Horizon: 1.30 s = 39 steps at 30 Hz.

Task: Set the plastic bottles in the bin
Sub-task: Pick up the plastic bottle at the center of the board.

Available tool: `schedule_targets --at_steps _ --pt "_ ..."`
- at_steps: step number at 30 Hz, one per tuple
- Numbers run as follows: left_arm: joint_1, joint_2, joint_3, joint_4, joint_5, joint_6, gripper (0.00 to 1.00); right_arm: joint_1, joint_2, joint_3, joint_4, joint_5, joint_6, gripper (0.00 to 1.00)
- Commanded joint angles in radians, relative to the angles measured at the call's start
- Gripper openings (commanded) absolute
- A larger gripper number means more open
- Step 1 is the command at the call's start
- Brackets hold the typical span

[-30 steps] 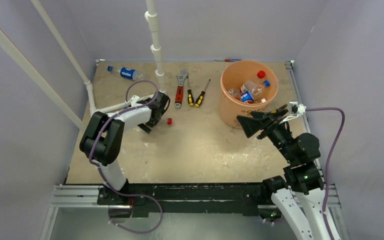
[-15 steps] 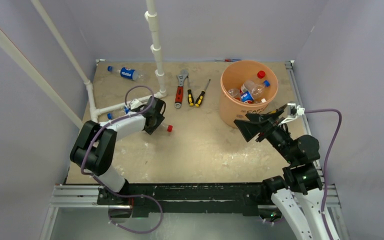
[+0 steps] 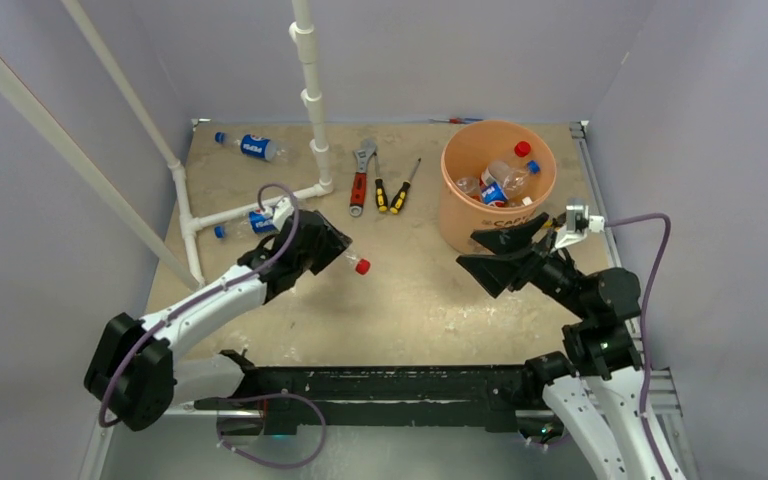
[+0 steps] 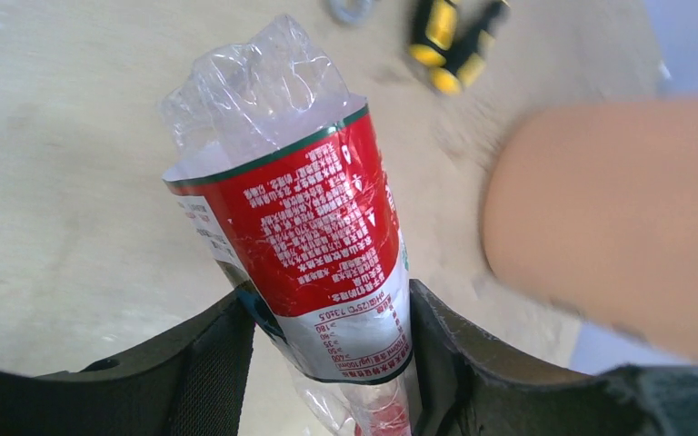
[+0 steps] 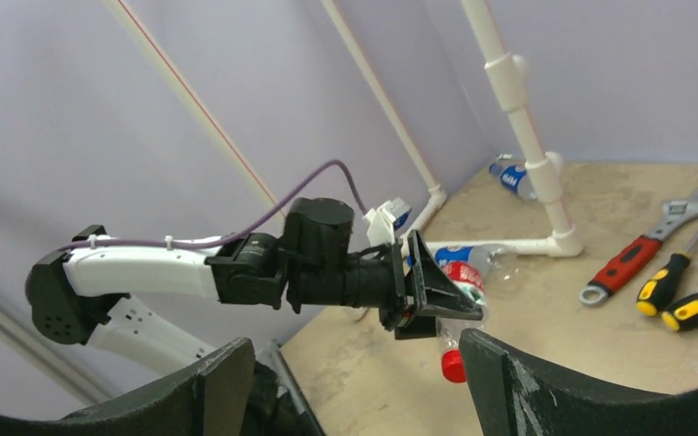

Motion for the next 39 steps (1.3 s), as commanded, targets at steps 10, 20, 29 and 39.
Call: schedule_targets --at_steps 10,20,29,39 --pt "-0.104 -0.367 -0.165 0.520 0.326 0.429 0.31 0.048 0.141 0.085 -0.125 -0.123 -0.073 0.85" --pt "-0.111 -0.471 -0.214 0.819 0.476 0.425 0.32 0.546 0.254 0.083 -0.044 0.304 -0.108 0.84" --pt "-0.112 -0.505 -0.294 1.068 0.473 0.336 0.33 0.706 0.311 -0.085 0.336 0.447 -0.001 0.84" --pt "-0.114 -0.479 -0.392 1.325 0.465 0.231 0.33 0.799 0.455 -0.091 0.601 0.548 0.040 0.87"
